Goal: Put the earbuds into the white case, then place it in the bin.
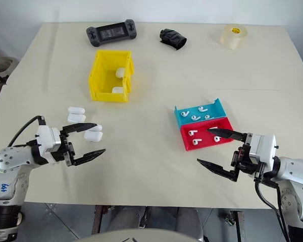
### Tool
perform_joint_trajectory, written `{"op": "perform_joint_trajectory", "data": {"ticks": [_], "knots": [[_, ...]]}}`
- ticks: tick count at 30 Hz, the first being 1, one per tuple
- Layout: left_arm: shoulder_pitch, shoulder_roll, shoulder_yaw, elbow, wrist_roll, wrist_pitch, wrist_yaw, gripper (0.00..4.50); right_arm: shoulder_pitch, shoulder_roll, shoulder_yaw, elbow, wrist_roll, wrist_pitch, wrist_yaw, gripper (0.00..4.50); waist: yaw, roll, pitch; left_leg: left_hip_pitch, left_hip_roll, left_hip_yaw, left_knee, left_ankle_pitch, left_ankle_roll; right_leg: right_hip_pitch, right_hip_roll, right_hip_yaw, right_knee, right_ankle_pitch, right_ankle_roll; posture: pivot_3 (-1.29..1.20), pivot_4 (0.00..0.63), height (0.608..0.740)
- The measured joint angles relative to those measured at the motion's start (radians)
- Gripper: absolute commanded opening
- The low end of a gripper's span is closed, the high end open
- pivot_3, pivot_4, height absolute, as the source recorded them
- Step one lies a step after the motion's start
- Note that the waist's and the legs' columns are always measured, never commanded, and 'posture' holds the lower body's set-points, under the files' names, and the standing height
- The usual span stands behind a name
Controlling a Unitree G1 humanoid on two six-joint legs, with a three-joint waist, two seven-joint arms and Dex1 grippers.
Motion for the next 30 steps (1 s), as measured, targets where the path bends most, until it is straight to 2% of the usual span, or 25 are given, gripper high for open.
{"op": "perform_joint_trajectory", "data": {"ticks": [4, 6, 10, 14, 17, 20, 25, 30], "knots": [[0.024, -0.007, 0.021, -0.046, 0.001, 0.010, 0.061, 4.50, -0.029, 0.001, 0.029, 0.005, -0.004, -0.007, 0.007, 4.47, -0.003, 0.000, 0.000, 0.000, 0.000, 0.000, 0.000, 0.000, 0.000, -0.001, 0.000, 0.000, 0.000, 0.000, 0.000, 0.00, 0.150, 0.740], [0.074, -0.016, 0.070, -0.081, -0.005, 0.036, 0.118, 4.50, -0.071, 0.018, 0.065, 0.012, -0.010, -0.006, 0.004, 4.47, -0.008, 0.000, 0.000, 0.000, 0.001, 0.001, 0.000, 0.000, 0.000, -0.001, 0.000, 0.000, 0.000, 0.000, 0.000, 0.00, 0.150, 0.740], [0.194, -0.077, 0.229, -0.146, -0.032, 0.099, 0.274, 4.50, -0.177, 0.071, 0.151, 0.022, -0.012, 0.004, -0.010, 4.47, -0.019, -0.001, 0.000, 0.000, 0.001, 0.000, -0.001, 0.000, -0.001, -0.001, 0.000, 0.000, 0.000, 0.000, 0.000, 0.00, 0.150, 0.740], [0.404, -0.173, 0.388, -0.212, -0.024, 0.122, 0.401, 4.50, -0.288, 0.146, 0.234, 0.043, -0.023, -0.002, -0.015, 4.47, -0.028, -0.003, -0.002, 0.001, 0.001, 0.001, -0.001, -0.002, 0.000, -0.001, 0.000, 0.000, 0.000, 0.000, 0.000, 0.00, 0.150, 0.740], [0.532, -0.239, 0.443, -0.252, -0.017, 0.178, 0.480, 4.50, -0.343, 0.175, 0.278, 0.073, -0.037, -0.022, 0.004, 4.47, -0.018, -0.006, -0.002, 0.001, 0.001, -0.001, 0.001, -0.003, 0.001, 0.001, 0.000, 0.000, -0.003, 0.000, 0.000, 0.00, 0.150, 0.740], [0.581, -0.252, 0.480, -0.316, -0.034, 0.267, 0.552, 4.50, -0.373, 0.178, 0.311, 0.090, -0.043, -0.038, 0.043, 4.47, 0.013, -0.007, -0.003, 0.001, 0.000, -0.003, 0.004, -0.004, 0.001, 0.003, 0.002, 0.001, -0.008, 0.000, 0.000, 0.00, 0.150, 0.740], [0.597, -0.223, 0.509, -0.449, -0.113, 0.474, 0.642, 4.50, -0.398, 0.166, 0.333, 0.132, -0.045, -0.038, 0.102, 4.47, 0.029, -0.008, -0.003, 0.003, 0.000, -0.003, 0.005, -0.004, 0.002, 0.012, 0.002, 0.002, -0.014, 0.000, 0.000, 0.00, 0.150, 0.740], [0.481, -0.056, 0.527, -0.535, -0.253, 0.856, 0.784, 4.50, -0.378, 0.113, 0.306, 0.215, -0.064, -0.061, 0.146, 4.47, 0.024, -0.008, -0.004, 0.004, 0.000, -0.004, 0.004, -0.004, 0.002, 0.011, 0.003, 0.003, -0.012, 0.000, 0.000, 0.00, 0.150, 0.740]]}}
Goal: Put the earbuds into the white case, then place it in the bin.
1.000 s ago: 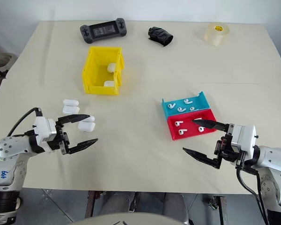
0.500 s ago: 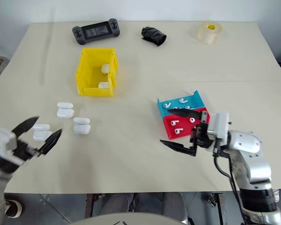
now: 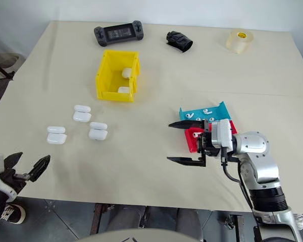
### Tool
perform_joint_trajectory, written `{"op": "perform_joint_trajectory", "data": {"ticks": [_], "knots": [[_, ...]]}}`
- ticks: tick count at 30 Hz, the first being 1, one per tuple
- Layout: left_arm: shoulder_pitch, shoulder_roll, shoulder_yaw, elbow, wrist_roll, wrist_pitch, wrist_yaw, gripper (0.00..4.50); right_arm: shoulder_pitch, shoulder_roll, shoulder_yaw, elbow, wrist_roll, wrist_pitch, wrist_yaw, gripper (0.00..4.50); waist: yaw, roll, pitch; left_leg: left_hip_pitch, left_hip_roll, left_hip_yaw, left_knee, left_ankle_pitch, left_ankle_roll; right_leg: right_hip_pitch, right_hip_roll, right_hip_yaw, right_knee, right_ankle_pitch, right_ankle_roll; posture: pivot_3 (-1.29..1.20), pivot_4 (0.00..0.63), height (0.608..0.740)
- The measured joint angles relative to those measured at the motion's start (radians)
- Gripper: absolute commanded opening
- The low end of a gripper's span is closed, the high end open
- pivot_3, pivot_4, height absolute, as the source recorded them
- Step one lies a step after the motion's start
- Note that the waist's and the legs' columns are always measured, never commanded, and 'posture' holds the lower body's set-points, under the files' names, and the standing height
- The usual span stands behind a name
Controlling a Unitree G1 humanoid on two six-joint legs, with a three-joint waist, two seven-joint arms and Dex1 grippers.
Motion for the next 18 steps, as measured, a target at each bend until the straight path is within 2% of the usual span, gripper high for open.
{"op": "perform_joint_trajectory", "data": {"ticks": [5, 8, 11, 15, 18], "knots": [[-0.371, 0.220, -0.001, 0.045, -0.126, 0.514, 0.132, 4.50, 0.028, -0.004, -0.014, 0.016, -0.012, -0.018, 0.001, 4.47, -0.007, 0.000, 0.000, 0.002, 0.000, -0.001, -0.001, 0.000, -0.001, -0.003, 0.000, 0.001, 0.011, 0.000, 0.000, 0.00, 0.150, 0.740], [-0.553, 0.346, -0.090, 0.159, -0.167, 0.724, 0.140, 4.50, 0.036, 0.012, -0.006, 0.004, -0.014, -0.018, -0.013, 4.47, -0.027, 0.000, 0.000, 0.002, 0.000, -0.002, -0.003, -0.001, -0.002, -0.006, 0.000, 0.000, 0.015, 0.000, 0.000, 0.00, 0.150, 0.740], [-0.623, 0.474, -0.228, 0.292, -0.202, 0.776, 0.141, 4.50, 0.043, 0.029, 0.012, -0.020, -0.014, -0.016, -0.028, 4.47, -0.053, 0.001, 0.000, 0.002, 0.000, -0.002, -0.004, -0.001, -0.002, -0.010, 0.000, 0.000, 0.017, 0.000, 0.000, 0.00, 0.150, 0.740], [-0.703, 0.538, -0.351, 0.397, -0.236, 0.784, 0.153, 4.50, 0.057, 0.034, 0.016, -0.048, -0.015, -0.016, -0.052, 4.47, -0.062, 0.001, 0.000, 0.001, 0.000, -0.002, -0.003, -0.002, -0.003, -0.016, 0.000, -0.001, 0.022, 0.000, 0.000, 0.00, 0.150, 0.740], [-0.731, 0.561, -0.388, 0.443, -0.296, 0.784, 0.169, 4.50, 0.071, 0.042, 0.018, -0.070, -0.015, -0.015, -0.070, 4.47, -0.062, 0.001, 0.000, 0.001, 0.000, -0.002, -0.003, -0.002, -0.003, -0.017, 0.000, 0.000, 0.024, 0.000, -0.001, 0.00, 0.150, 0.740]]}}
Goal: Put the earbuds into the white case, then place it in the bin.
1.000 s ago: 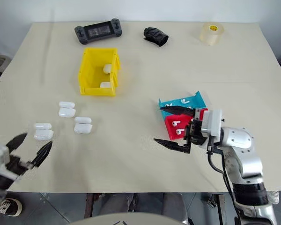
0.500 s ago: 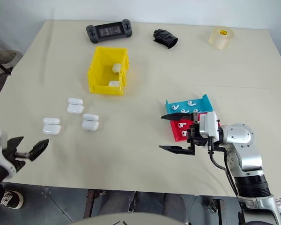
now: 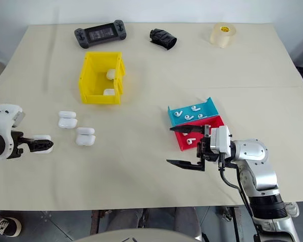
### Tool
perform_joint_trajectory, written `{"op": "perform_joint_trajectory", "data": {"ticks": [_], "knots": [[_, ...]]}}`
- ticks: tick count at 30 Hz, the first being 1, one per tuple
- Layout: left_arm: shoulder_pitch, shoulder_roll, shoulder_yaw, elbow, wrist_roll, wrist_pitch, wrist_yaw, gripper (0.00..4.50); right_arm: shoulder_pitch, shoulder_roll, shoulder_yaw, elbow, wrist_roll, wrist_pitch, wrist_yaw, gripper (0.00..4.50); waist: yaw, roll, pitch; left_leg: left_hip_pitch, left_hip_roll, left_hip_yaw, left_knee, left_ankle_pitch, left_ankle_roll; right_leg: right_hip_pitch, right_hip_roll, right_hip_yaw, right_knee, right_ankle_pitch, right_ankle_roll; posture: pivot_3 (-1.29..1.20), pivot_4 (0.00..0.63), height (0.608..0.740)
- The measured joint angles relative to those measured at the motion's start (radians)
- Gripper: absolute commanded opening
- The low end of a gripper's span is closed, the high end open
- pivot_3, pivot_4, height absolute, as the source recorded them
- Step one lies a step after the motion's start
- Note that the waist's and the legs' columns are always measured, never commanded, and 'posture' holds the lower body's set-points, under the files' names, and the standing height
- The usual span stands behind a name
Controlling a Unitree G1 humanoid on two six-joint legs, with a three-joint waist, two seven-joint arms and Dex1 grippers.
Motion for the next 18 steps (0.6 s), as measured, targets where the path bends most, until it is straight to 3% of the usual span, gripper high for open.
{"op": "perform_joint_trajectory", "data": {"ticks": [8, 18], "knots": [[0.021, 0.058, -0.105, 0.094, -0.094, 0.001, 0.090, 4.50, 0.033, 0.004, 0.001, -0.044, 0.001, 0.003, -0.043, 4.47, 0.009, 0.000, 0.000, 0.000, 0.000, 0.000, 0.000, 0.000, 0.000, -0.001, 0.000, 0.001, 0.001, 0.000, 0.000, 0.00, 0.150, 0.740], [-0.049, -0.036, -0.094, 0.151, -0.143, 0.002, 0.215, 4.50, 0.065, 0.004, 0.001, -0.059, 0.001, 0.002, -0.058, 4.47, 0.016, 0.000, 0.000, 0.000, -0.002, -0.004, 0.003, 0.000, 0.000, 0.001, 0.000, 0.001, 0.002, 0.000, 0.000, 0.00, 0.150, 0.740]]}}
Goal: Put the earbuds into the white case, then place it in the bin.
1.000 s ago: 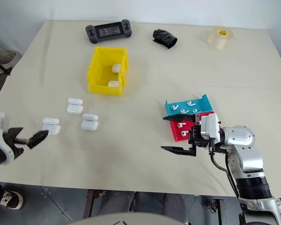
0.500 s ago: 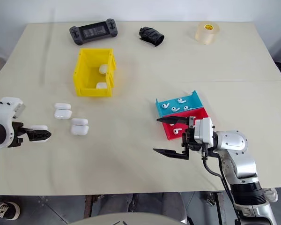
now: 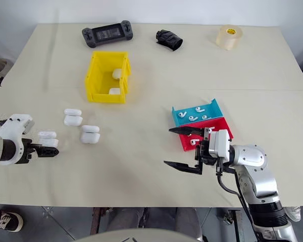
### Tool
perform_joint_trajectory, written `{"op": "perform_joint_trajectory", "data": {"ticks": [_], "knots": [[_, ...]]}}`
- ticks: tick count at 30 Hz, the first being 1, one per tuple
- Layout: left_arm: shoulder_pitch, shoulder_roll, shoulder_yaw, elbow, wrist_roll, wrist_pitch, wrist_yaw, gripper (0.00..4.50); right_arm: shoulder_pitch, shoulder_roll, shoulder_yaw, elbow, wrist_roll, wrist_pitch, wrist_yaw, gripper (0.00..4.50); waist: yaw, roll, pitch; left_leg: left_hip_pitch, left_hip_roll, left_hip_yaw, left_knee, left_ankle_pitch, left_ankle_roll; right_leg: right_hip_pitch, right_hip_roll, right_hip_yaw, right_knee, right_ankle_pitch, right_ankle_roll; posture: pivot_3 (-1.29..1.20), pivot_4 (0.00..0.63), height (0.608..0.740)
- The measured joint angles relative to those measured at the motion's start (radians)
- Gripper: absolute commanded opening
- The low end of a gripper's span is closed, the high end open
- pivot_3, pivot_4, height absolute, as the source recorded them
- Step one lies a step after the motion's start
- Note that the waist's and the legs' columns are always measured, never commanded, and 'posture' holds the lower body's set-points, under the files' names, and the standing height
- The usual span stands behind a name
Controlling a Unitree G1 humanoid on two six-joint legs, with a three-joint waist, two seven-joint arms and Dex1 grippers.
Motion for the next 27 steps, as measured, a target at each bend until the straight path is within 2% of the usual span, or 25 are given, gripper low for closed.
{"op": "perform_joint_trajectory", "data": {"ticks": [8, 17, 18, 23, 27], "knots": [[-0.085, -0.031, -0.031, 0.076, 0.003, -0.001, 0.045, 4.50, 0.010, 0.005, 0.013, -0.003, 0.000, -0.001, -0.001, 4.47, -0.004, 0.000, 0.000, 0.000, 0.000, 0.000, 0.000, 0.000, 0.000, -0.002, 0.000, 0.000, 0.003, 0.000, 0.000, 0.00, 0.150, 0.740], [-0.085, -0.035, -0.041, 0.074, 0.004, -0.007, 0.054, 4.50, 0.021, 0.019, 0.017, -0.012, -0.001, -0.002, -0.025, 4.47, -0.004, 0.001, 0.000, 0.000, 0.000, 0.000, 0.000, 0.000, 0.000, -0.002, 0.000, 0.000, 0.004, 0.000, 0.000, 0.00, 0.150, 0.740], [-0.081, -0.035, -0.041, 0.071, 0.003, -0.010, 0.054, 4.11, 0.023, 0.020, 0.017, -0.013, -0.001, -0.002, -0.031, 4.50, -0.004, 0.001, -0.001, 0.001, 0.000, 0.000, 0.000, 0.000, 0.000, -0.002, 0.000, 0.000, 0.004, 0.000, 0.000, 0.00, 0.150, 0.740], [-0.064, -0.038, -0.031, 0.060, -0.001, -0.012, 0.056, 2.82, 0.036, 0.021, 0.017, -0.020, -0.002, -0.004, -0.045, 4.50, -0.005, 0.002, -0.001, 0.004, 0.000, 0.001, -0.002, 0.000, 0.000, 0.000, 0.000, 0.001, 0.004, 0.000, 0.000, 0.00, 0.150, 0.740], [-0.043, -0.043, -0.009, 0.055, -0.002, -0.014, 0.062, 2.81, 0.040, 0.021, 0.017, -0.020, -0.002, -0.004, -0.049, 4.50, -0.006, 0.002, -0.001, 0.008, 0.000, 0.002, -0.003, 0.000, 0.000, 0.001, -0.001, 0.001, 0.004, 0.000, 0.000, 0.00, 0.150, 0.740]]}}
